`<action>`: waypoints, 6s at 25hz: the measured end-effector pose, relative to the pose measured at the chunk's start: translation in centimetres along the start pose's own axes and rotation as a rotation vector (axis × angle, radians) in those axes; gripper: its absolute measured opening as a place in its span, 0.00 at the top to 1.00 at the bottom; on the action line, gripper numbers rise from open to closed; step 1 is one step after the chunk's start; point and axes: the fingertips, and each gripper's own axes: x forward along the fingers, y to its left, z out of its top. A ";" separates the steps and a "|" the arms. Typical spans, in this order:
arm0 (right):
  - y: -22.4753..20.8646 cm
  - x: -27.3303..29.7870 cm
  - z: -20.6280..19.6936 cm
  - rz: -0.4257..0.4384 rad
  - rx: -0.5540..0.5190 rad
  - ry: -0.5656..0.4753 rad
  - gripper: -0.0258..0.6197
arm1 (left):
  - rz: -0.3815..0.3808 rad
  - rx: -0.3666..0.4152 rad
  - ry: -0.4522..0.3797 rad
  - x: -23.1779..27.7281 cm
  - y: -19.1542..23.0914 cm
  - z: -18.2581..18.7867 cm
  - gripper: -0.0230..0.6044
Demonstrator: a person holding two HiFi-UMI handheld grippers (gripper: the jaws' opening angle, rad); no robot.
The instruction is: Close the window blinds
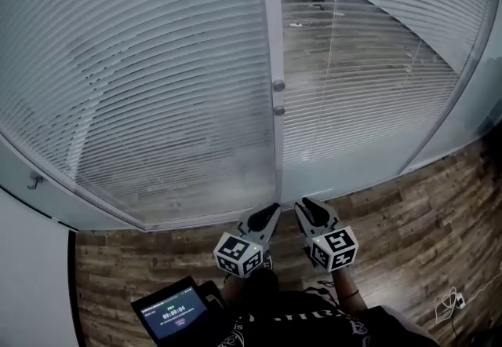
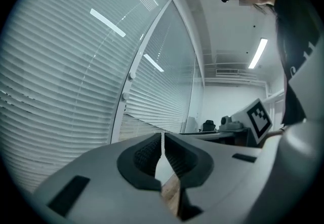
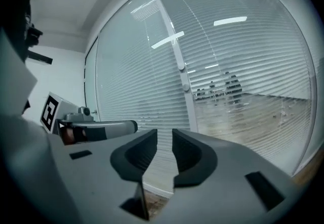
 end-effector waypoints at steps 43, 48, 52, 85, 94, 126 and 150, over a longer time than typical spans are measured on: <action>-13.2 23.8 15.1 -0.072 0.746 -0.264 0.75 | 0.095 -0.094 -0.009 9.0 20.0 3.4 0.95; -13.3 23.5 15.5 -0.050 0.589 -0.242 0.75 | 0.105 -0.097 -0.011 9.4 19.9 3.5 0.95; -11.7 22.9 14.8 -0.243 -0.258 -0.060 0.75 | 0.111 -0.100 -0.009 9.4 19.7 3.4 0.95; -10.4 23.0 13.5 -0.392 -1.130 0.154 0.74 | 0.072 -0.112 0.010 8.2 18.6 2.1 0.95; -10.8 23.7 14.4 -0.372 -0.973 0.097 0.75 | 0.045 -0.102 0.032 7.9 18.2 1.7 0.95; -7.4 13.7 -0.4 -0.280 0.125 0.097 0.75 | -0.098 -0.163 0.106 4.8 14.0 -3.6 0.95; -1.0 -20.3 -11.4 -0.094 0.146 0.119 0.75 | 0.059 -0.162 0.076 -4.4 -18.2 -11.6 0.95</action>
